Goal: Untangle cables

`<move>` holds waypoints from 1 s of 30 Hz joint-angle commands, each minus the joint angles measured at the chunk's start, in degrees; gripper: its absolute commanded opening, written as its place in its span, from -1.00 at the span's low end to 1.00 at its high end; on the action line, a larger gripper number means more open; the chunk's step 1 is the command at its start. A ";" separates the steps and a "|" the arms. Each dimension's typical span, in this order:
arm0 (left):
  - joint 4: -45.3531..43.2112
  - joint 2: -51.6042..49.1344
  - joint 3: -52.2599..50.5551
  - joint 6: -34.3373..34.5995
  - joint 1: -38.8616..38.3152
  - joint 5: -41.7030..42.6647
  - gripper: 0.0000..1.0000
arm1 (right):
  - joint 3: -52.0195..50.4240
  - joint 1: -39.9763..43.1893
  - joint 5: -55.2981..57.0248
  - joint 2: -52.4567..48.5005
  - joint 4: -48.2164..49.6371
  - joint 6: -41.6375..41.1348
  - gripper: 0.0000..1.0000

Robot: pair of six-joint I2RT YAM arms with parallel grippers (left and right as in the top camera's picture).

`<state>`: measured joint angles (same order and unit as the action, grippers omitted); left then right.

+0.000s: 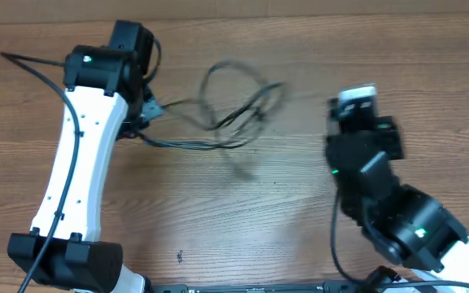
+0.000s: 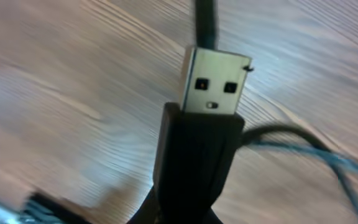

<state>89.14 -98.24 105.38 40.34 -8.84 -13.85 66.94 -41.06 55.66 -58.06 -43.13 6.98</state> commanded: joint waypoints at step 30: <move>-4.81 0.76 2.82 -59.67 2.08 64.78 -0.91 | 0.92 1.44 -68.74 -9.99 -0.96 8.55 0.53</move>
<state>84.73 -98.26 105.34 -17.21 -7.07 44.40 66.96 -39.46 -6.00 -66.85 -44.49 14.72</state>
